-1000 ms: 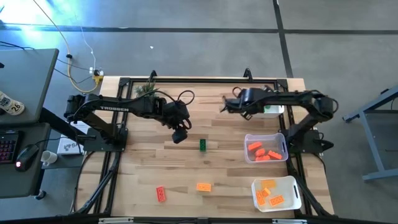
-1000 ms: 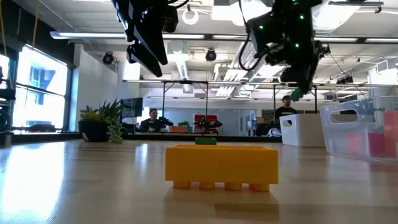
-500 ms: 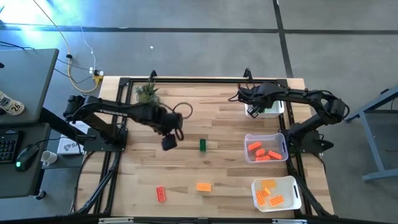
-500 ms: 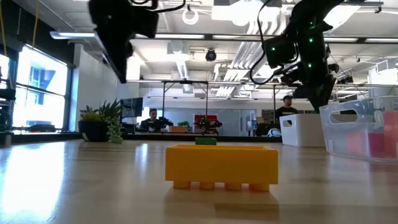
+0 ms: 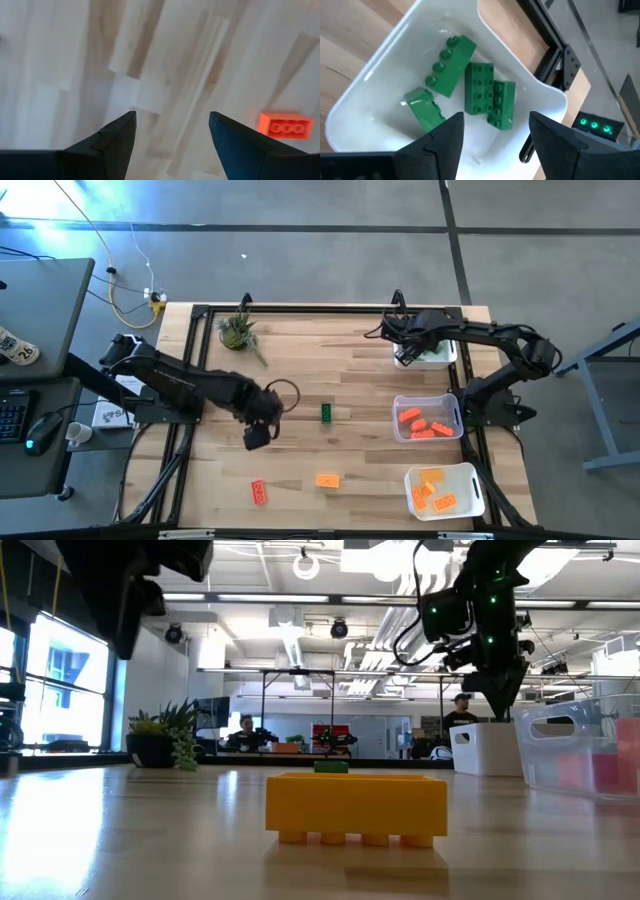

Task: Sort & place blocks by color
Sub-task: Put the orange game piece into the transparent bin

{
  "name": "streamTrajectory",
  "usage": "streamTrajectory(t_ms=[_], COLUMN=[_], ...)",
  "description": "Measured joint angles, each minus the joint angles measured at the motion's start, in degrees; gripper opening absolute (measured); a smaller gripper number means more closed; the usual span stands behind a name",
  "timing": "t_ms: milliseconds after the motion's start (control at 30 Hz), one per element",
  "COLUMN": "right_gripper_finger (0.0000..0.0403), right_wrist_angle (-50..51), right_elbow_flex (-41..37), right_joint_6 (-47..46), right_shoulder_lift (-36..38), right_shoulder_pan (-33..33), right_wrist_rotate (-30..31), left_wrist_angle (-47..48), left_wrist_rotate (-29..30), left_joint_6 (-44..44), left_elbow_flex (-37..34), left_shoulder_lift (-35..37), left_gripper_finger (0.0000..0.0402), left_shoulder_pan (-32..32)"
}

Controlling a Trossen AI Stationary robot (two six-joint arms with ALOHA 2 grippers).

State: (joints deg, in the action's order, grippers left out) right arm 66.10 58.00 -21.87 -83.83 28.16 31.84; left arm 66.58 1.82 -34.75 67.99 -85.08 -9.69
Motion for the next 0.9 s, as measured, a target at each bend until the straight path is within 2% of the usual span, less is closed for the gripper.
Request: streamTrajectory(t_ms=[133,433,633,900], right_gripper_finger=[0.0212,0.0212,0.0213,0.0213], right_wrist_angle=[-0.4,-1.6,-4.4,-8.5], right_elbow_flex=[1.5,5.8,8.5,10.7], right_joint_6=[1.4,5.8,10.0,13.4], right_shoulder_lift=[0.0,0.0,0.0,0.0], right_shoulder_pan=[0.0,0.0,0.0,0.0], right_wrist_rotate=[0.1,0.1,0.1,-0.5], left_wrist_angle=[0.1,-0.3,-0.8,-2.9], left_wrist_rotate=[-0.3,-1.1,2.0,8.3], left_joint_6=[-10.6,-51.0,-72.6,-89.9], left_elbow_flex=[0.0,0.0,0.0,0.0], left_shoulder_lift=[0.0,0.0,0.0,-1.7], left_gripper_finger=[0.0239,0.0239,0.0239,0.0239], left_shoulder_pan=[-4.2,-14.4,-20.9,-26.7])
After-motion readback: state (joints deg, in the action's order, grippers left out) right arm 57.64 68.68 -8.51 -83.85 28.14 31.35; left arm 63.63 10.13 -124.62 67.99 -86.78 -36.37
